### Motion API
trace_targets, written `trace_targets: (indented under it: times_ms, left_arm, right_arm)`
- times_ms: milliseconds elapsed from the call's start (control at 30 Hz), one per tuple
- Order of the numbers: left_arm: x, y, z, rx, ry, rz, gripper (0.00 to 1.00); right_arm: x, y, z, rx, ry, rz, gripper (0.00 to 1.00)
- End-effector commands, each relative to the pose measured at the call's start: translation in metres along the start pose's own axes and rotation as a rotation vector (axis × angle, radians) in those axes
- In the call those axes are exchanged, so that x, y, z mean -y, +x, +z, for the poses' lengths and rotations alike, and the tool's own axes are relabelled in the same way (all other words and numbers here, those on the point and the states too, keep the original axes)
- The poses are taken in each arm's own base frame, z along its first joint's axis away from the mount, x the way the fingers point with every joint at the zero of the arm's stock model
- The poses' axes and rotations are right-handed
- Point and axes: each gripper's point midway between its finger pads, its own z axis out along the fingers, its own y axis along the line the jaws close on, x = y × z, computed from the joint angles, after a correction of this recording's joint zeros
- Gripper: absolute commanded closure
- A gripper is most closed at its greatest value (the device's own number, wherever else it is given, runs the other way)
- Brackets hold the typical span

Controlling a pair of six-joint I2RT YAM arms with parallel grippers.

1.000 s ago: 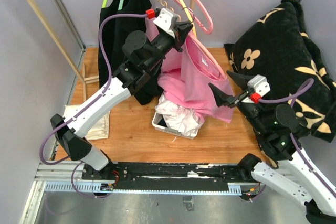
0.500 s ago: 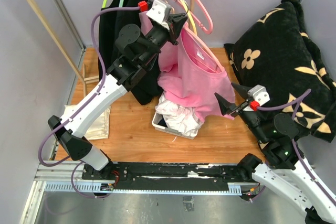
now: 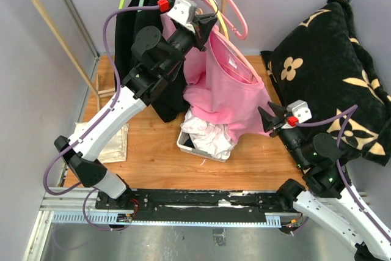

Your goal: Remove the t-shirt from the hanger

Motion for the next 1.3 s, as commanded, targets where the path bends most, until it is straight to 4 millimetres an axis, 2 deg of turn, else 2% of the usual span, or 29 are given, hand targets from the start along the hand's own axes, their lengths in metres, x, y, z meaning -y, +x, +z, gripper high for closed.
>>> trace_targets:
  times_ms: [0,333,600,633,733,767,900,1067,1133,1200,1233,1267]
  left_arm:
    - [-0.003,-0.078,-0.017,0.179,0.01,-0.022,1.0]
    - [-0.003,-0.096,-0.028,0.209,0.024,-0.028,1.0]
    - [-0.003,-0.102,-0.028,0.215,0.027,-0.028,0.99]
    - [-0.003,-0.102,-0.028,0.215,0.024,-0.025,1.0]
    - [-0.006,-0.101,-0.026,0.205,0.011,-0.014,1.0]
    - [-0.007,-0.1,-0.026,0.203,0.008,-0.012,1.0]
    - [-0.006,-0.097,-0.026,0.196,0.014,-0.016,0.99]
    - [-0.005,-0.093,-0.027,0.188,0.022,-0.022,0.99]
    - [-0.003,-0.091,-0.028,0.184,0.033,-0.026,1.0]
    - [0.001,-0.09,-0.03,0.185,0.053,-0.036,0.99]
    - [0.003,-0.089,-0.031,0.183,0.063,-0.04,1.0]
    - [0.004,-0.087,-0.031,0.181,0.068,-0.044,0.99]
  right_arm:
    - [0.001,0.002,0.003,0.007,0.028,0.024,0.64]
    - [0.005,0.001,0.007,0.025,0.06,0.041,0.64]
    - [0.004,0.0,0.009,0.037,0.061,0.048,0.85]
    - [0.005,-0.002,0.008,0.043,0.061,0.051,0.83]
    - [0.006,-0.008,0.004,0.067,0.058,0.056,0.51]
    - [0.007,-0.009,0.002,0.073,0.061,0.054,0.47]
    - [0.009,-0.015,-0.001,0.09,0.06,0.047,0.39]
    - [0.007,-0.019,0.0,0.101,0.049,0.044,0.37]
    - [0.006,-0.021,0.002,0.113,0.045,0.035,0.38]
    - [0.004,-0.022,0.005,0.114,0.032,0.027,0.44]
    - [0.002,-0.023,0.007,0.114,0.024,0.024,0.52]
    - [0.0,-0.023,0.009,0.113,0.014,0.024,0.67]
